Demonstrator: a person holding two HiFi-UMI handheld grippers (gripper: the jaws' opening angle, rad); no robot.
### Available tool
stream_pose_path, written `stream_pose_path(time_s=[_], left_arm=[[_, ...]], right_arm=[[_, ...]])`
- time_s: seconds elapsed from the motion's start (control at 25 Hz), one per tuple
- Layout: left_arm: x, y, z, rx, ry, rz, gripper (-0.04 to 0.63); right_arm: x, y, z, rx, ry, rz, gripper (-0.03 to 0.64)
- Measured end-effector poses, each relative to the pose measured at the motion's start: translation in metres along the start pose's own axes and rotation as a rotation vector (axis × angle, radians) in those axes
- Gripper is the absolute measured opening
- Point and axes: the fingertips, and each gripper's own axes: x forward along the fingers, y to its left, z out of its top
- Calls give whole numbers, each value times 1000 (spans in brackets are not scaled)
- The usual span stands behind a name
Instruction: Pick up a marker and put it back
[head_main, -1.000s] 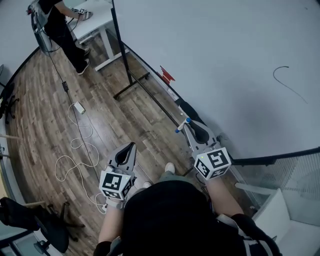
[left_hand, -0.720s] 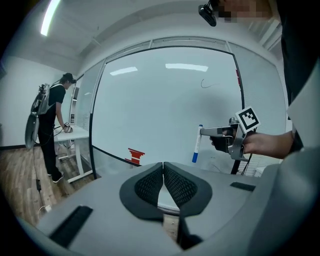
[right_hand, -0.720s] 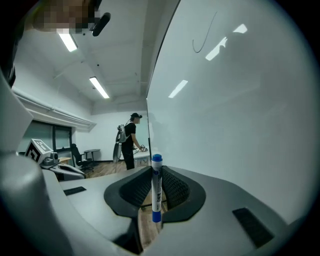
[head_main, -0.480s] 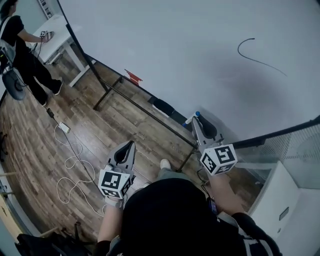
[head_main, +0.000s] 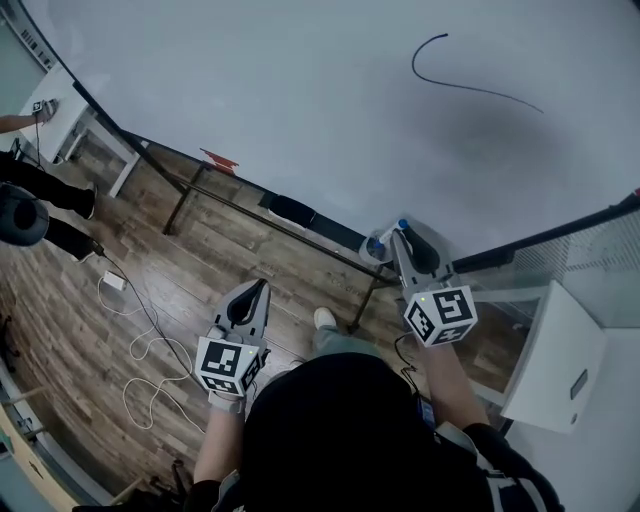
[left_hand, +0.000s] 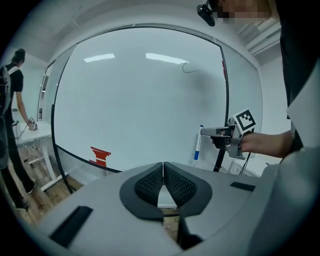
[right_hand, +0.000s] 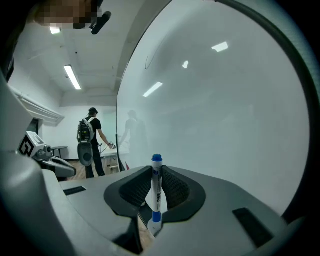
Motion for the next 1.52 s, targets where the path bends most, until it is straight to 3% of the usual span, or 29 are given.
stream_pose_path(time_s=[0.36, 0.8, 1.52], left_arm=[[13, -9, -14, -1, 51, -27, 21], [14, -13, -30, -21, 95, -11, 21], [-5, -6, -40, -47, 103, 56, 21]], right_arm=[[-5, -29, -58, 6, 98, -62, 91], [10, -28, -110, -9, 200, -28, 91], [33, -15, -120, -45, 250, 32, 91]])
